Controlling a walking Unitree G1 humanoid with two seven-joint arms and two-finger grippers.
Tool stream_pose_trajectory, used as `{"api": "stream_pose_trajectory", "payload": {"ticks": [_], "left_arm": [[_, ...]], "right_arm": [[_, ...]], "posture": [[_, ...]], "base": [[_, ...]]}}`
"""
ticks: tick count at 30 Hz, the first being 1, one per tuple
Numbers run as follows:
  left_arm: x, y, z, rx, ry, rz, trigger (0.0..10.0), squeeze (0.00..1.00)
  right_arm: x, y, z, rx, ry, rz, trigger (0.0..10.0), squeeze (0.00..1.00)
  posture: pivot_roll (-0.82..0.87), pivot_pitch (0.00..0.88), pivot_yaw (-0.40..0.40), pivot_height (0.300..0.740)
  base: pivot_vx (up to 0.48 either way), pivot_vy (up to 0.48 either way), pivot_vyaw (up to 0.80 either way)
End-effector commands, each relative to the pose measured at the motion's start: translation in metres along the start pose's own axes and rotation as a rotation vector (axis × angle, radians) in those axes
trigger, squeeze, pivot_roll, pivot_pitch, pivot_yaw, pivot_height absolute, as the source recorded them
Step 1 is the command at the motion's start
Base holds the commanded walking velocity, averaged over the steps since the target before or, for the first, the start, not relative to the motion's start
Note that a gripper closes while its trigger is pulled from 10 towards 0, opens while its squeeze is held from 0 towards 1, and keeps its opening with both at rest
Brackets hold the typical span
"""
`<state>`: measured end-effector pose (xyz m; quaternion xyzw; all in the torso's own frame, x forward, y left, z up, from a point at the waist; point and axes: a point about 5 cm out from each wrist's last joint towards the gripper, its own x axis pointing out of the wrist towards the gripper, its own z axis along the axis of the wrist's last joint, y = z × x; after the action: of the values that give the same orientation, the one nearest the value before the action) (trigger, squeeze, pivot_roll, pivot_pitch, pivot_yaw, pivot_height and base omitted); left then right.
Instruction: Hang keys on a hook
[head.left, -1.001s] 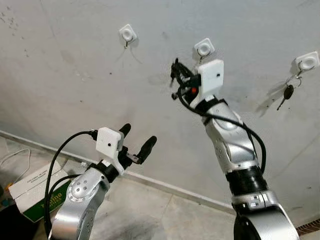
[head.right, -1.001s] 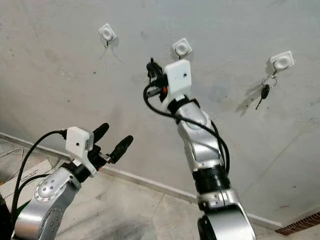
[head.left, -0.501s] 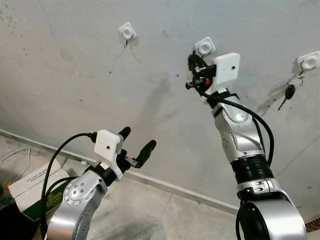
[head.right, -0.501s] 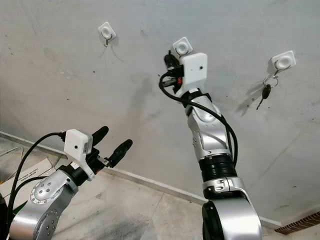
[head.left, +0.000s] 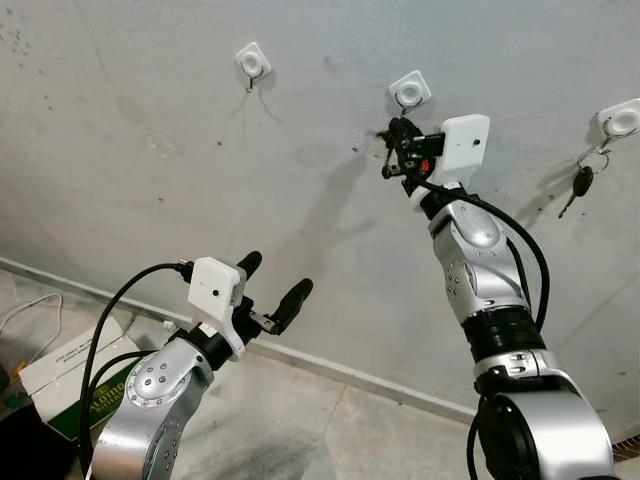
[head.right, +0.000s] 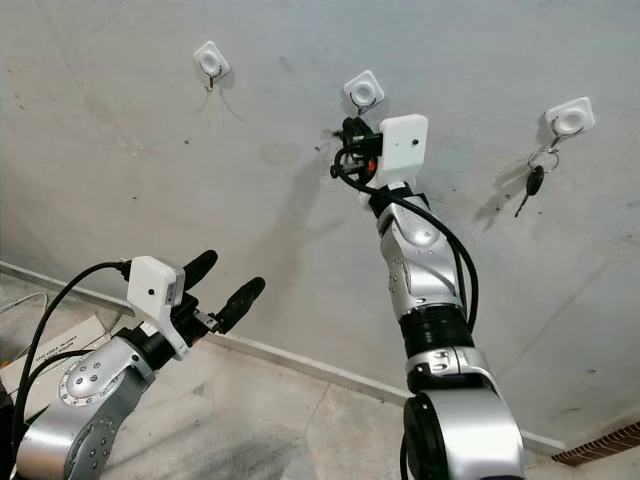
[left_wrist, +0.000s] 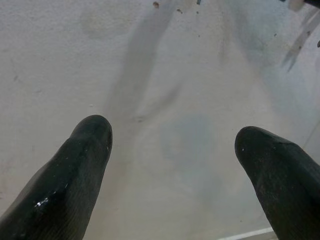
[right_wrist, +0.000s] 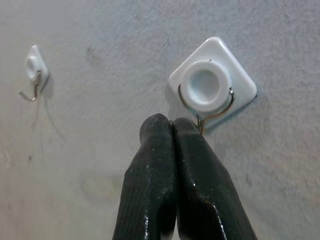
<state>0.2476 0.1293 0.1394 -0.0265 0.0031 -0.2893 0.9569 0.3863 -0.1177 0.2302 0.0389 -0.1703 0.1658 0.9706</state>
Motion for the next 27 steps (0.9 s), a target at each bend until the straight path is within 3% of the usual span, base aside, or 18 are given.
{"api": "stream_pose_trajectory", "payload": {"ticks": [1,17,27], "left_arm": [[-0.002,-0.002,0.003,0.003,-0.007,-0.013,10.0,0.0],[-0.002,-0.002,0.006,-0.001,-0.016,-0.013,10.0,0.0],[-0.002,-0.003,0.011,-0.009,-0.045,-0.029,10.0,0.0]], "right_arm": [[0.004,-0.001,0.007,0.01,-0.028,-0.008,10.0,0.0],[0.006,-0.02,0.009,0.053,-0.036,-0.087,10.0,0.0],[-0.001,-0.027,0.008,0.087,-0.035,-0.071,10.0,0.0]], "posture": [[0.12,0.073,0.023,0.74],[0.12,0.082,0.019,0.74],[0.12,0.083,0.017,0.74]], "base": [[0.0,0.0,0.0],[0.0,0.0,0.0],[0.0,0.0,0.0]]}}
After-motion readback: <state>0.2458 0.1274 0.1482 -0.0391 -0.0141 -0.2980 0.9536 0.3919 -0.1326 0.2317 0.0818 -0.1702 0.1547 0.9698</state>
